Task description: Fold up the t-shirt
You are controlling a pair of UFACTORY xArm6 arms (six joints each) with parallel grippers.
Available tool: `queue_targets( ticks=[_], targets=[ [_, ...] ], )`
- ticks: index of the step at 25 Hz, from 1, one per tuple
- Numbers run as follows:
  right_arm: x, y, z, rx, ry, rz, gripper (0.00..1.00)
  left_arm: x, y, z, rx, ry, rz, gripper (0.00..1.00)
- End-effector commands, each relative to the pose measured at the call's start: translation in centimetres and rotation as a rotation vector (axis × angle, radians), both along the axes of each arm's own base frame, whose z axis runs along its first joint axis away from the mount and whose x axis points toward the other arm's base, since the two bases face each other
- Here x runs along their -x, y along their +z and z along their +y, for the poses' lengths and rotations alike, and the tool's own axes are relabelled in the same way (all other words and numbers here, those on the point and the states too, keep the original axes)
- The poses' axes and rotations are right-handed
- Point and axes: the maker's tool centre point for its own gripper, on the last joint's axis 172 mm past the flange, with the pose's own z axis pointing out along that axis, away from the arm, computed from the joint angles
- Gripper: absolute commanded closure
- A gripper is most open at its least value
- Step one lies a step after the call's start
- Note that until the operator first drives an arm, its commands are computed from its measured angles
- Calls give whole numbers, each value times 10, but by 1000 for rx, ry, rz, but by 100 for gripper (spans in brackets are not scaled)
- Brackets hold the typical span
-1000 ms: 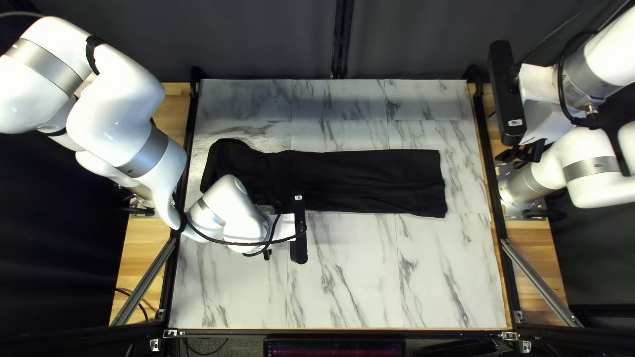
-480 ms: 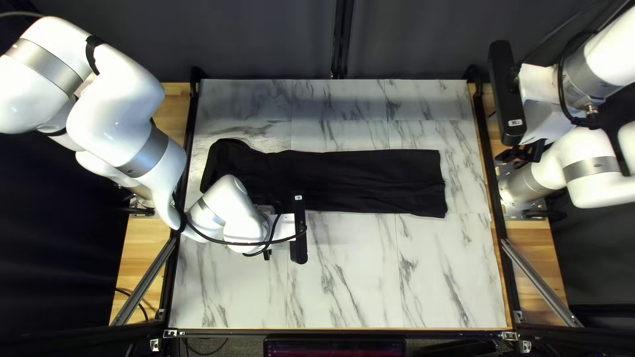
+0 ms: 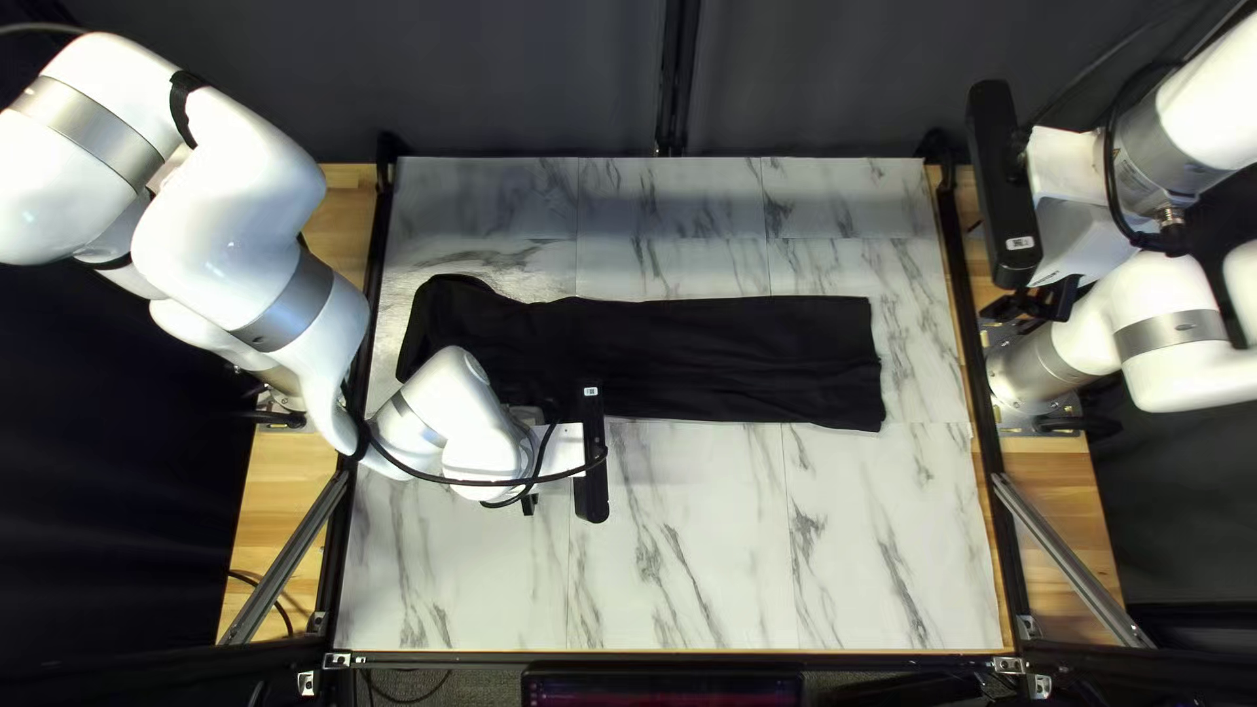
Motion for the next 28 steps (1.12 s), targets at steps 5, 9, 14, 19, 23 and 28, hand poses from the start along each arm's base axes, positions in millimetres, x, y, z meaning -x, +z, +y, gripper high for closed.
queue_targets(
  ticks=[5,9,14,19,23,28],
  targets=[
    [0,0,0,0,0,0,0,0,9,-4,-20,0,12,0],
    [0,0,0,0,0,0,0,1,10,-3,-37,11,26,0],
    [0,0,0,0,0,0,0,-4,6,2,-88,32,65,0],
    [0,0,0,0,0,0,0,-5,7,8,-128,48,94,0],
    [0,0,0,0,0,0,0,-4,8,16,-139,53,104,0],
    [0,0,0,0,0,0,0,-7,9,21,-144,54,110,5]
  ],
)
